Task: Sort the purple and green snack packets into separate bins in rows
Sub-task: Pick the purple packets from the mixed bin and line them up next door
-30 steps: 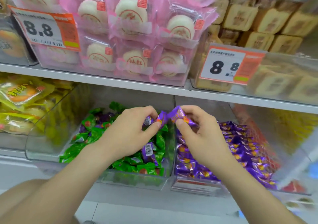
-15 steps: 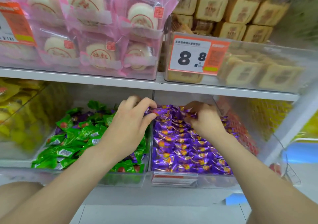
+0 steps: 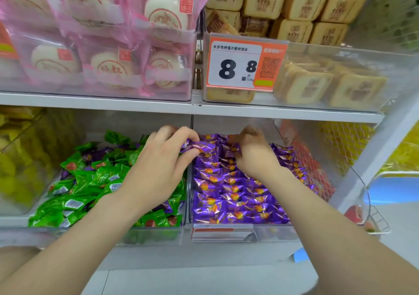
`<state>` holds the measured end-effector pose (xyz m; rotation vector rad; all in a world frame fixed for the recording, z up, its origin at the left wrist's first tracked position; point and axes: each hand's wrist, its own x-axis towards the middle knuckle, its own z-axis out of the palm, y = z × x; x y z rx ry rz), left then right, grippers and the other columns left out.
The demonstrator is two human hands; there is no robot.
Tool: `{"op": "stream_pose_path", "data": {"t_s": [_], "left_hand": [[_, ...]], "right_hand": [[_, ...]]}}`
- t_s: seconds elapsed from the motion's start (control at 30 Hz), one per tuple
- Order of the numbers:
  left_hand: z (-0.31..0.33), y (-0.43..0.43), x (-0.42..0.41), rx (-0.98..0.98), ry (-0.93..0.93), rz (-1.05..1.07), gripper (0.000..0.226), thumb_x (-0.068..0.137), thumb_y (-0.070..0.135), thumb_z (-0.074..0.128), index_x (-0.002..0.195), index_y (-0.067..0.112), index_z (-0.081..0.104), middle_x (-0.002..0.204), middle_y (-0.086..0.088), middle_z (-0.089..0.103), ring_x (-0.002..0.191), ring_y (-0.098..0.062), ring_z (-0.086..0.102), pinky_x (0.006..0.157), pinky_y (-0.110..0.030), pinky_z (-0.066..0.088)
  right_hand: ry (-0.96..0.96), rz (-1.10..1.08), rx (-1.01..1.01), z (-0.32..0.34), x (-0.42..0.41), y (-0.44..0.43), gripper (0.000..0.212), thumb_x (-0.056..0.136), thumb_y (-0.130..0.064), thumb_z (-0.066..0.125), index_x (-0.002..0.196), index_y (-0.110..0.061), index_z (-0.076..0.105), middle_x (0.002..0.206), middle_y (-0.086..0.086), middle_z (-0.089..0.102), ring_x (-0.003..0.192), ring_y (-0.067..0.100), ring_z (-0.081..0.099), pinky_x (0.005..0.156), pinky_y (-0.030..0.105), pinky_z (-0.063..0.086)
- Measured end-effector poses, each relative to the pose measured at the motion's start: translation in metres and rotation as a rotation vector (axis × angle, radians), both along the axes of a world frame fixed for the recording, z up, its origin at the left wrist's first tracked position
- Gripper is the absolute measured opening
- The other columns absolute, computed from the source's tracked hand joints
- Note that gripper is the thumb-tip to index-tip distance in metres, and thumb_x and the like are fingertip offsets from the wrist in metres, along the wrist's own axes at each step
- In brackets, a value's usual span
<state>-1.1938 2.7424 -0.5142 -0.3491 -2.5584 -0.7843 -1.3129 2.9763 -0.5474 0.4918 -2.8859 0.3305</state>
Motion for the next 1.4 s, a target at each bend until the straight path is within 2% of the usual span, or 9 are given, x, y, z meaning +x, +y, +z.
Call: {"op": "stream_pose_path", "data": {"t_s": [0.1, 0.17, 0.3, 0.57, 0.73, 0.9, 1.03, 1.3, 1.4], "left_hand": [[0.005, 0.000, 0.002, -0.028, -0.006, -0.013, 0.018, 0.105, 0.046, 0.054, 0.120, 0.037, 0.057, 0.103, 0.010, 0.047, 0.100, -0.021, 0.051, 0.089, -0.045, 0.047], [0.009, 0.000, 0.004, -0.104, 0.019, 0.005, 0.023, 0.105, 0.050, 0.049, 0.120, 0.035, 0.058, 0.107, 0.008, 0.050, 0.100, -0.022, 0.051, 0.082, -0.045, 0.050], [0.016, 0.001, 0.006, -0.254, 0.091, 0.011, 0.033, 0.108, 0.053, 0.041, 0.119, 0.030, 0.061, 0.109, 0.007, 0.053, 0.098, -0.022, 0.055, 0.069, -0.046, 0.053], [0.020, 0.010, 0.010, 0.148, 0.013, -0.135, 0.013, 0.106, 0.037, 0.056, 0.116, 0.030, 0.062, 0.108, 0.013, 0.059, 0.101, -0.006, 0.059, 0.089, -0.029, 0.046], [0.013, 0.011, 0.010, 0.222, -0.115, -0.056, 0.034, 0.103, 0.021, 0.057, 0.134, 0.033, 0.051, 0.112, 0.017, 0.061, 0.100, -0.001, 0.053, 0.077, -0.023, 0.038], [0.011, 0.010, 0.001, 0.333, -0.061, 0.038, 0.019, 0.101, 0.035, 0.065, 0.119, 0.034, 0.064, 0.091, 0.011, 0.071, 0.063, -0.011, 0.058, 0.070, -0.037, 0.048], [0.009, 0.010, -0.001, 0.341, -0.079, 0.020, 0.018, 0.099, 0.036, 0.067, 0.117, 0.038, 0.067, 0.093, 0.011, 0.072, 0.076, -0.015, 0.065, 0.074, -0.037, 0.054], [0.012, 0.012, 0.002, 0.374, -0.150, -0.008, 0.022, 0.090, 0.042, 0.078, 0.112, 0.040, 0.076, 0.083, 0.014, 0.074, 0.077, -0.004, 0.060, 0.063, -0.011, 0.036], [0.015, 0.011, 0.005, 0.371, -0.163, -0.006, 0.022, 0.087, 0.042, 0.082, 0.108, 0.040, 0.078, 0.081, 0.015, 0.075, 0.078, -0.003, 0.063, 0.061, -0.008, 0.037]], "right_hand": [[0.059, 0.015, -0.046, 0.015, 0.012, -0.004, 0.043, 0.082, -0.019, 0.057, 0.122, -0.020, 0.071, 0.120, 0.009, 0.060, 0.119, 0.033, 0.050, 0.095, 0.038, 0.049], [0.055, 0.074, -0.322, 0.035, 0.027, -0.011, 0.038, 0.086, -0.020, 0.048, 0.113, -0.022, 0.075, 0.110, -0.001, 0.069, 0.108, 0.017, 0.060, 0.090, 0.029, 0.050], [-0.368, 0.400, -0.912, 0.065, 0.081, -0.022, 0.028, 0.099, -0.008, 0.064, 0.122, -0.023, 0.073, 0.106, 0.003, 0.075, 0.092, 0.012, 0.067, 0.082, 0.035, 0.060], [-0.463, 0.354, -0.920, 0.067, 0.074, 0.000, 0.021, 0.086, -0.008, 0.084, 0.106, -0.008, 0.078, 0.096, 0.008, 0.081, 0.090, 0.028, 0.078, 0.088, 0.042, 0.063], [-0.014, -0.061, -0.474, 0.048, 0.033, 0.036, 0.015, 0.086, -0.022, 0.084, 0.099, -0.017, 0.081, 0.091, -0.008, 0.079, 0.081, 0.005, 0.071, 0.089, 0.029, 0.058], [-0.094, 0.056, -0.265, 0.027, 0.016, 0.036, 0.015, 0.087, -0.023, 0.082, 0.101, -0.019, 0.081, 0.101, -0.006, 0.079, 0.083, 0.007, 0.063, 0.086, 0.026, 0.052], [-0.063, 0.077, -0.217, 0.019, 0.013, 0.022, 0.015, 0.089, -0.021, 0.080, 0.104, -0.019, 0.081, 0.108, -0.003, 0.076, 0.092, 0.014, 0.065, 0.080, 0.016, 0.035], [-0.072, 0.041, -0.105, 0.001, 0.001, 0.019, 0.021, 0.092, -0.026, 0.078, 0.112, -0.023, 0.081, 0.106, 0.000, 0.047, 0.105, 0.029, 0.062, 0.091, 0.031, 0.046], [0.041, 0.066, -0.154, 0.012, 0.011, 0.011, 0.018, 0.100, -0.028, 0.065, 0.098, -0.017, 0.079, 0.089, 0.005, 0.056, 0.095, 0.031, 0.060, 0.078, 0.034, 0.045]]}}
